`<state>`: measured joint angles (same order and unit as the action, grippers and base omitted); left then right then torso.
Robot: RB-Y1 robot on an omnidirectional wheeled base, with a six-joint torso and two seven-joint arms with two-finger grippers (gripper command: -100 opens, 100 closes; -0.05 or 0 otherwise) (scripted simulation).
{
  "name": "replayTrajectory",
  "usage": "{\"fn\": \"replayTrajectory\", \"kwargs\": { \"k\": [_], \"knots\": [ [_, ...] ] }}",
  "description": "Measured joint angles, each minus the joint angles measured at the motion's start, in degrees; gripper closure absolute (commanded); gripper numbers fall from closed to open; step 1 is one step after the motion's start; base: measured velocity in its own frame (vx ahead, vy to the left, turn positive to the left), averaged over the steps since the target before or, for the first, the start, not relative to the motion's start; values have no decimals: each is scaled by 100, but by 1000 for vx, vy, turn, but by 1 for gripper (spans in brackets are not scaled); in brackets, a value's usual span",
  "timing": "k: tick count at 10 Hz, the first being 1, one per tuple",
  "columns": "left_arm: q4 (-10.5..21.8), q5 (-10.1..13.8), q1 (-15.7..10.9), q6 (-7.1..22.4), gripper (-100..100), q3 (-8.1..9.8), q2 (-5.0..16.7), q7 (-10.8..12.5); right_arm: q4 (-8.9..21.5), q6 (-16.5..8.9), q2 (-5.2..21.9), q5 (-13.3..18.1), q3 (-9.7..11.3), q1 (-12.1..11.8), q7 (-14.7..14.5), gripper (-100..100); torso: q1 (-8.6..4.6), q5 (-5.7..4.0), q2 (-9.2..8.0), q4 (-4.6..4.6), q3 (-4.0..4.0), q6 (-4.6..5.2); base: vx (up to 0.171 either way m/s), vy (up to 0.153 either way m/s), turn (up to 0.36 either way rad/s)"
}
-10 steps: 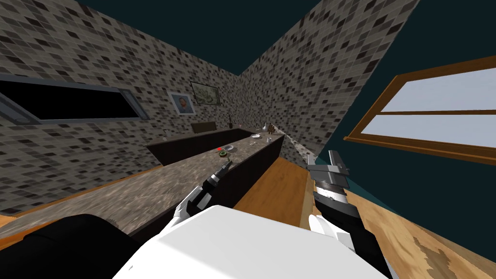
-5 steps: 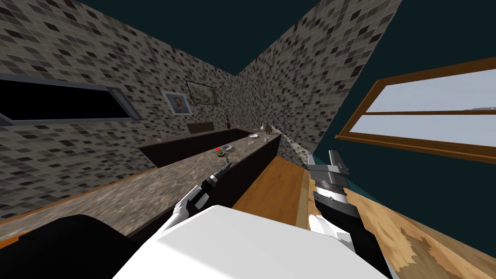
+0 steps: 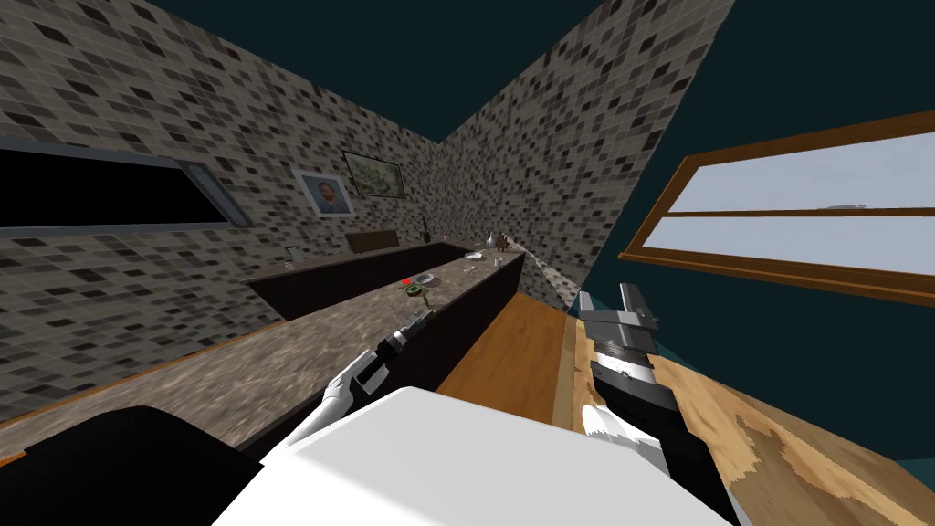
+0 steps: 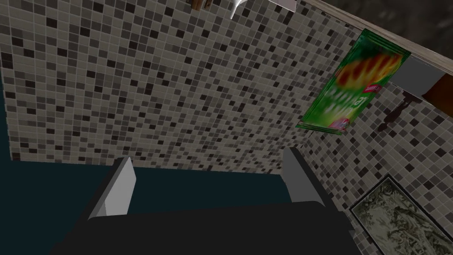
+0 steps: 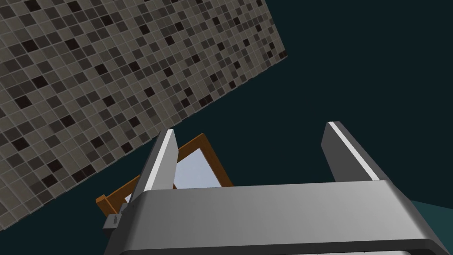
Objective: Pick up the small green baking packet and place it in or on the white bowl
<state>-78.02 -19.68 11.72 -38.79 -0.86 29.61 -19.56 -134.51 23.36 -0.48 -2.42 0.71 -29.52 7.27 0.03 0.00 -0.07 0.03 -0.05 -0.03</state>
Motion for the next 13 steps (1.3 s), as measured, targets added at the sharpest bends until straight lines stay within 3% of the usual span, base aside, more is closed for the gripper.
{"fn": "replayTrajectory", "kwargs": {
  "k": [9, 13],
  "knots": [
    [1310, -256, -486, -180, -100, 53, 431, -484, 0, 0, 0, 0, 0, 0, 0, 0, -2, 0, 8, -1, 4, 2, -15, -5, -69],
    [2162, -385, -813, -363, -100, 98, 681, -771, 0, 0, 0, 0, 0, 0, 0, 0, -3, -1, 13, -3, 7, 1, 3, -11, -124]
  ]
}}
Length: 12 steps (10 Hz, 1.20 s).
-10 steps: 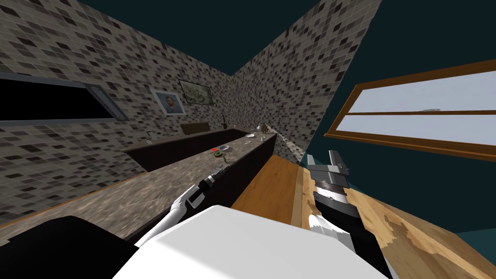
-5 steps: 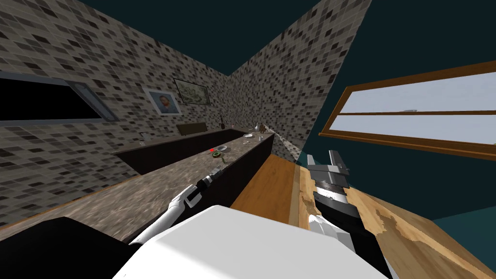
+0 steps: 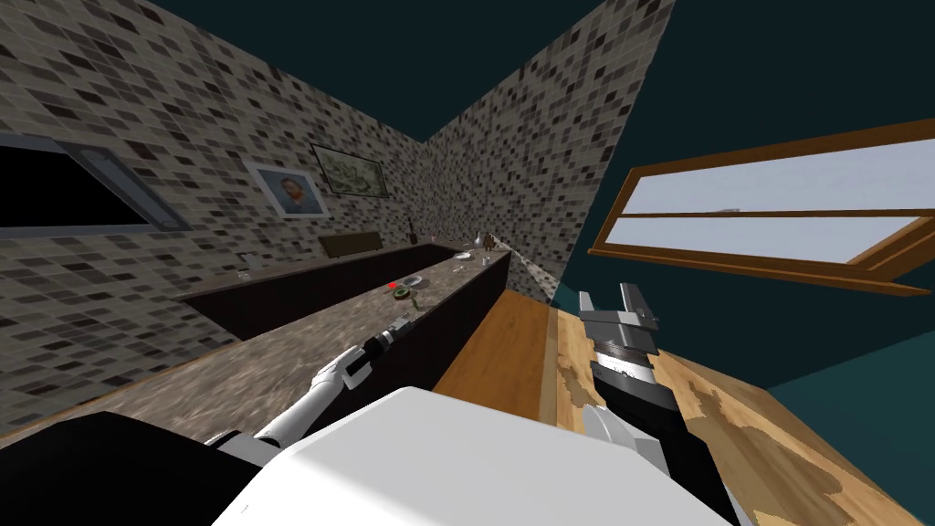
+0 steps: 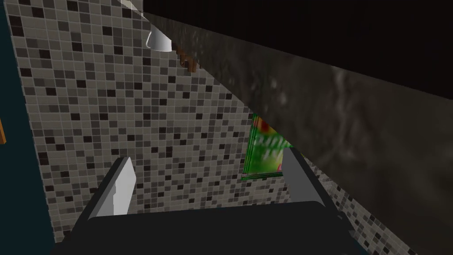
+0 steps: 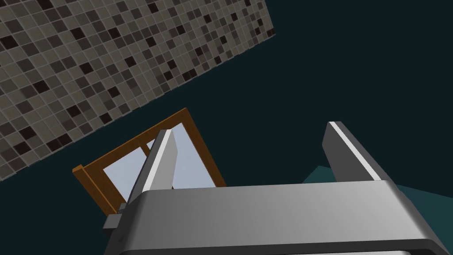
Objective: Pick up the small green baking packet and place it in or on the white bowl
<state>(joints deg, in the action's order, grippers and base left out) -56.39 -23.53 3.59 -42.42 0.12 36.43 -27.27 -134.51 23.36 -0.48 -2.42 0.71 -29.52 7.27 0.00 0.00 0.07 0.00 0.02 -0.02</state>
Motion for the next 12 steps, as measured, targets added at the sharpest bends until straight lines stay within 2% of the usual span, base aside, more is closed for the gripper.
{"fn": "replayTrajectory", "kwargs": {
  "k": [1, 3, 7, 9, 10, 11, 12],
  "knots": [
    [244, -38, -83, -42, -100, 17, 90, -84, 0, 0, 0, 0, 0, 0, 0, 0, 0, 0, 2, -1, 1, -1, 20, -11, -115],
    [528, -98, -149, -45, -100, 55, 332, -163, 0, 0, 0, 0, 0, -1, 0, 0, 1, 0, 8, -2, 4, -1, 30, -7, -72],
    [979, -165, -336, -93, -100, 87, 542, -276, 0, 0, 0, 0, -1, -1, 0, 0, 3, 1, 9, -2, 5, -2, 30, -2, -70],
    [1361, -196, -514, -222, -100, 115, 649, -384, 0, 0, 0, 0, 0, -1, 0, 0, 1, 0, 23, -4, 13, 0, 59, -4, -70],
    [1389, -197, -528, -243, 0, 118, 659, -398, 0, 0, 0, 0, -1, -1, 0, 0, 2, 1, 15, -4, 9, -4, 6, 0, 4],
    [1386, -197, -527, -241, -100, 118, 658, -396, 0, 0, 0, 0, -1, -1, 0, 0, 2, 1, 4, -2, 3, -4, -40, 28, -164],
    [1409, -187, -578, -165, -100, 133, 634, -405, 0, 0, 0, 0, 0, 1, 0, 0, 10, 3, -11, 2, -6, 1, -81, 52, -260]
  ]
}}
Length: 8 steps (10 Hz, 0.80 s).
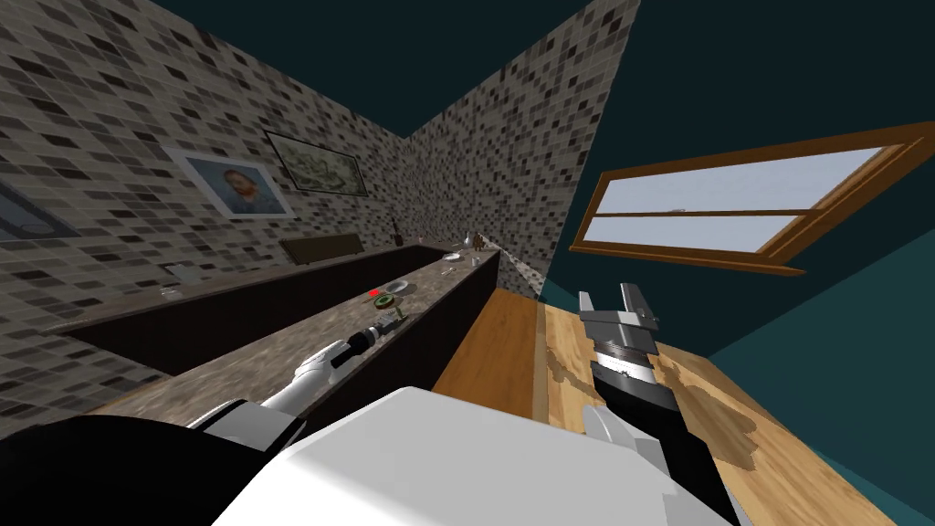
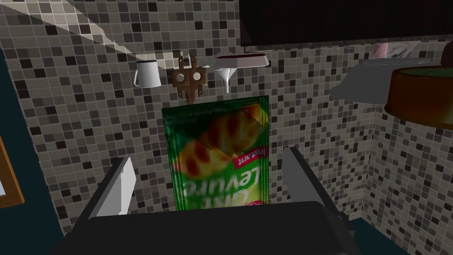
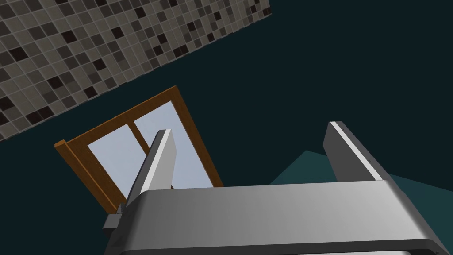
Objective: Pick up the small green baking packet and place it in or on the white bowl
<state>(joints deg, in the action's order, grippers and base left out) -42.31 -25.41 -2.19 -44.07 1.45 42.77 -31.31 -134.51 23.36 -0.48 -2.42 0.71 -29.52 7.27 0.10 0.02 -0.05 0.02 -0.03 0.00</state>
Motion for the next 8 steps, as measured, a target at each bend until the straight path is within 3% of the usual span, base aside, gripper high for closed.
{"fn": "replayTrajectory", "kwargs": {
  "k": [3, 4, 8],
  "knots": [
    [115, 35, -210, 345, -100, 60, -122, -71, 0, 0, 0, 0, 0, 1, 0, 0, 16, 4, -30, 7, -18, -3, -87, 55, -149],
    [123, 36, -219, 366, 100, 63, -127, -80, 0, 0, 0, 0, -1, -1, 0, 0, 6, 2, -15, 4, -11, -8, -7, 8, 15],
    [123, 37, -218, 365, 100, 65, -124, -78, 0, 0, 0, 0, -1, -1, 0, 0, -8, 0, 7, -2, 4, -6, 0, 0, 0]
  ]
}}
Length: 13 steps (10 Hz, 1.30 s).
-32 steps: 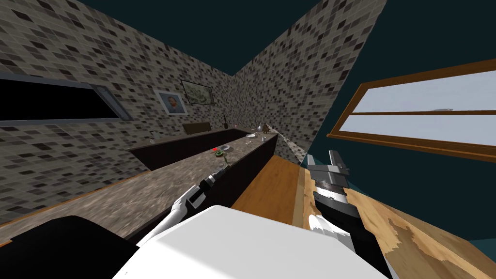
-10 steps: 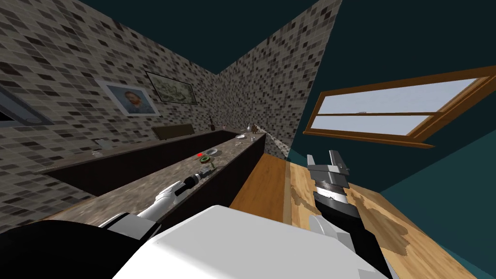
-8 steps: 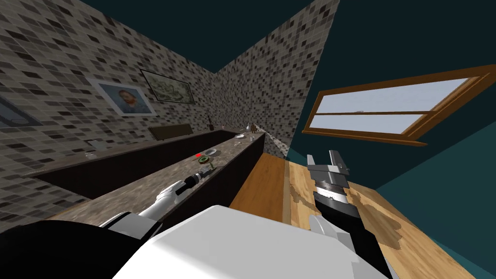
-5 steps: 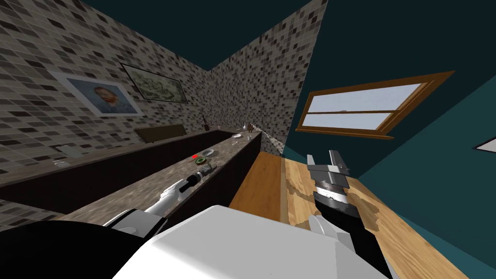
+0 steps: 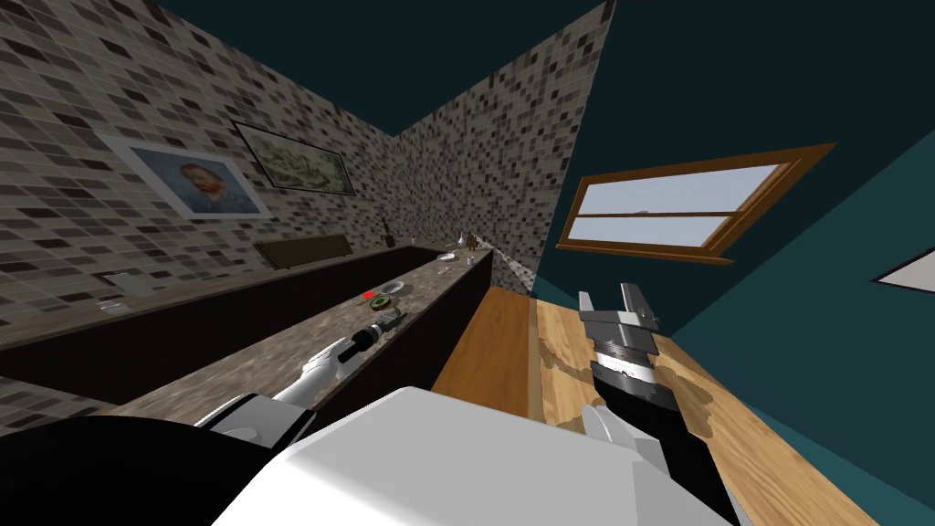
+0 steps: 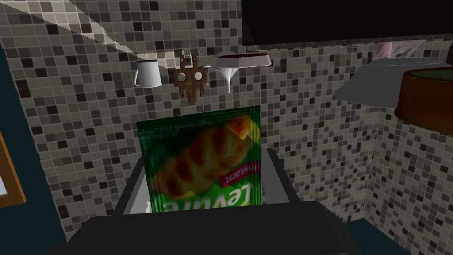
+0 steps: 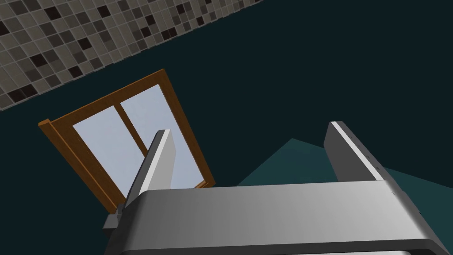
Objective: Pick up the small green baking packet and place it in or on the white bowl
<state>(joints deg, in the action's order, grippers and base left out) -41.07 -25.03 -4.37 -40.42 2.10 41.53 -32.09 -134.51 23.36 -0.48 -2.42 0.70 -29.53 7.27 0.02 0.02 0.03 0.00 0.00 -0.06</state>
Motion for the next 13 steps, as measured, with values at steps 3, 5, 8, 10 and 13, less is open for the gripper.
{"fn": "replayTrajectory", "kwargs": {
  "k": [3, 5, 8, 10, 13],
  "knots": [
    [-3, -8, 18, -60, 100, -15, 12, 3, 0, 0, 0, 0, 0, -2, 0, 0, -7, -3, 10, -3, 6, -15, 50, -28, 162],
    [8, -32, 105, -285, 100, -52, 89, 31, 0, 0, 0, 0, 0, -2, 0, 0, -22, -5, 27, -6, 16, -7, 90, -69, 190],
    [-151, -42, 244, -355, 100, -71, 126, 80, 0, 0, 0, 0, 0, 0, 0, 0, -6, -1, 10, -2, 6, 4, 45, -21, -12],
    [-179, -9, 167, -316, 100, -6, 140, 151, 0, 0, 1, 0, 0, -2, 0, 0, 0, -7, 69, -4, 34, 12, 201, 37, -54],
    [-56, 57, 50, -309, 100, 169, 164, 261, 0, 0, 1, 0, 0, -1, 0, 0, 18, 6, 54, -11, 31, -4, 112, 36, 3]
  ]
}}
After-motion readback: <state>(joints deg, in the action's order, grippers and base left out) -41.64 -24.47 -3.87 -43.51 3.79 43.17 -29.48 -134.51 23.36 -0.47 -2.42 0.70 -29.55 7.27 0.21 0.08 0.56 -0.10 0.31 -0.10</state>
